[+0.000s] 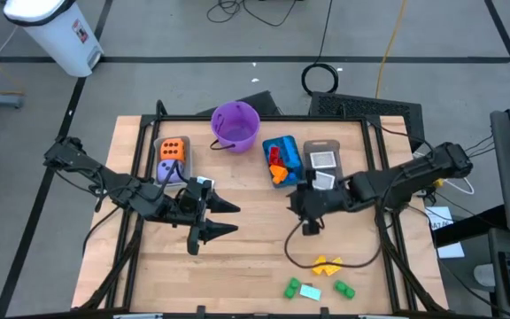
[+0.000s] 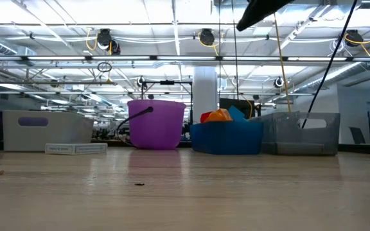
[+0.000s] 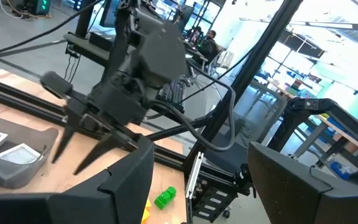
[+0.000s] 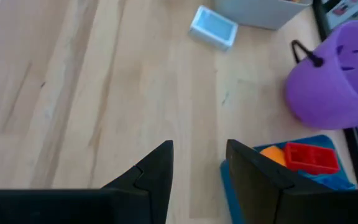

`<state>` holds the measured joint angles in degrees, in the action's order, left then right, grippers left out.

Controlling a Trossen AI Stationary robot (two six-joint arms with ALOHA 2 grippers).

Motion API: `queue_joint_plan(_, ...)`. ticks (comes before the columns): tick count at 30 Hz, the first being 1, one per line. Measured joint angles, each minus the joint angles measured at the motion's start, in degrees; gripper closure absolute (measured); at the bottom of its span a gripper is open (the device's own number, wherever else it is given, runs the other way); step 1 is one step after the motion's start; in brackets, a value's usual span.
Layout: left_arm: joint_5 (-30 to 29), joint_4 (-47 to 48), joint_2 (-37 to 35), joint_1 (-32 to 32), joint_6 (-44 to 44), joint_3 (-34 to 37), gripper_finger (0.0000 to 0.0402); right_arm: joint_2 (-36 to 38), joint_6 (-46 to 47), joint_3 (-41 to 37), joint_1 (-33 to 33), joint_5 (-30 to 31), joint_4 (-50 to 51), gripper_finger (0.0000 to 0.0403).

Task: Pick & Place Toys
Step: Put the yellow game piece into the blue bin

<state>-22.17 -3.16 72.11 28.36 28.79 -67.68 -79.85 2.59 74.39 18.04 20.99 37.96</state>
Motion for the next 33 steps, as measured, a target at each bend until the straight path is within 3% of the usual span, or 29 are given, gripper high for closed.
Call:
queue_joint_plan(7, 0.0, 0.0, 0.0, 0.0, 0.0, 0.0, 0.0135, 0.9, -1.6, 0.0, 4.6, -2.4, 3.3, 0.0259)
queue_joint_plan(17, 0.0, 0.0, 0.0, 0.0, 0.0, 0.0, 0.0135, 1.5, -0.8, 0.0, 14.0, -25.7, 4.2, 0.0259)
queue_joint_plan(25, 0.0, 0.0, 0.0, 0.0, 0.0, 0.0, 0.0135, -1.2, -9.2, 0.0, 21.9, -29.0, 4.1, 0.0259)
queue_joint_plan(33, 0.0, 0.0, 0.0, 0.0, 0.0, 0.0, 0.0135, -10.9, -10.9, 0.0, 20.9, -33.1, 2.5, 0.0259)
